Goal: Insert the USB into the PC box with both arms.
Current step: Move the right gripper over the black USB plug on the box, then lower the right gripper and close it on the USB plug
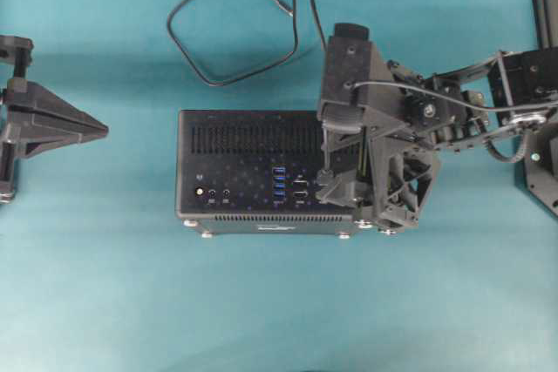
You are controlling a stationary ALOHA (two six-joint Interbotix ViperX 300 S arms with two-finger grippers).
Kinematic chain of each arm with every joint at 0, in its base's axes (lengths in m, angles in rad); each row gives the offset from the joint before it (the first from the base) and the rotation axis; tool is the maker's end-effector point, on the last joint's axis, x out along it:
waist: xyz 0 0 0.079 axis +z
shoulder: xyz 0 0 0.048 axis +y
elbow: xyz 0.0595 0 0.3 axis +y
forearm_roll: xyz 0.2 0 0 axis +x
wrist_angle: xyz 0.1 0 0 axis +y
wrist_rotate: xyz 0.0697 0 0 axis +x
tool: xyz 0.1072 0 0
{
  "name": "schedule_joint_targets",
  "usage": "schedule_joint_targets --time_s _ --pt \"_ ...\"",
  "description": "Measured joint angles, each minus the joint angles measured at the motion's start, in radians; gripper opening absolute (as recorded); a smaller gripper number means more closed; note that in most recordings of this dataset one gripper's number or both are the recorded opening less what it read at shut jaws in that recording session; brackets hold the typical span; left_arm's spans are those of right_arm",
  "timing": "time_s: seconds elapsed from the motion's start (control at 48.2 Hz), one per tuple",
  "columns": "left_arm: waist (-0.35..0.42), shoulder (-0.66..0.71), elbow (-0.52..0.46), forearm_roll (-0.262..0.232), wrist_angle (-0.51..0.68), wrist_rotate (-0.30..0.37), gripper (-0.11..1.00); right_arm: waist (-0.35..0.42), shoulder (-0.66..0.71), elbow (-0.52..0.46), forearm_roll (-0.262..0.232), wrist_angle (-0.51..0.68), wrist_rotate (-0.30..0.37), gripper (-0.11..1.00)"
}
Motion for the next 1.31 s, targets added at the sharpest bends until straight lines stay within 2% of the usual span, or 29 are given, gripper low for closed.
schedule_joint_targets --time_s 0.27,0.477,0.871,0.954,1.307 --pt "-0.008 0.0 0.0 0.0 0.0 0.0 0.0 0.0 0.009 0.0 -0.011 0.058 0.0 0.78" --pt "-0.006 -0.002 -0.002 0.0 0.0 -0.002 0.0 0.0 0.018 -0.008 -0.029 0.06 0.0 0.76" --pt "-0.008 -0.006 0.0 0.002 0.0 -0.005 0.0 -0.002 0.026 -0.021 -0.031 0.04 -0.002 0.75" --pt "-0.008 -0.006 0.0 0.0 0.0 -0.005 0.0 0.0 0.028 -0.023 -0.032 0.04 -0.002 0.72" --pt "-0.008 -0.006 0.0 0.002 0.0 -0.005 0.0 -0.002 0.028 -0.023 -0.032 0.038 -0.002 0.46"
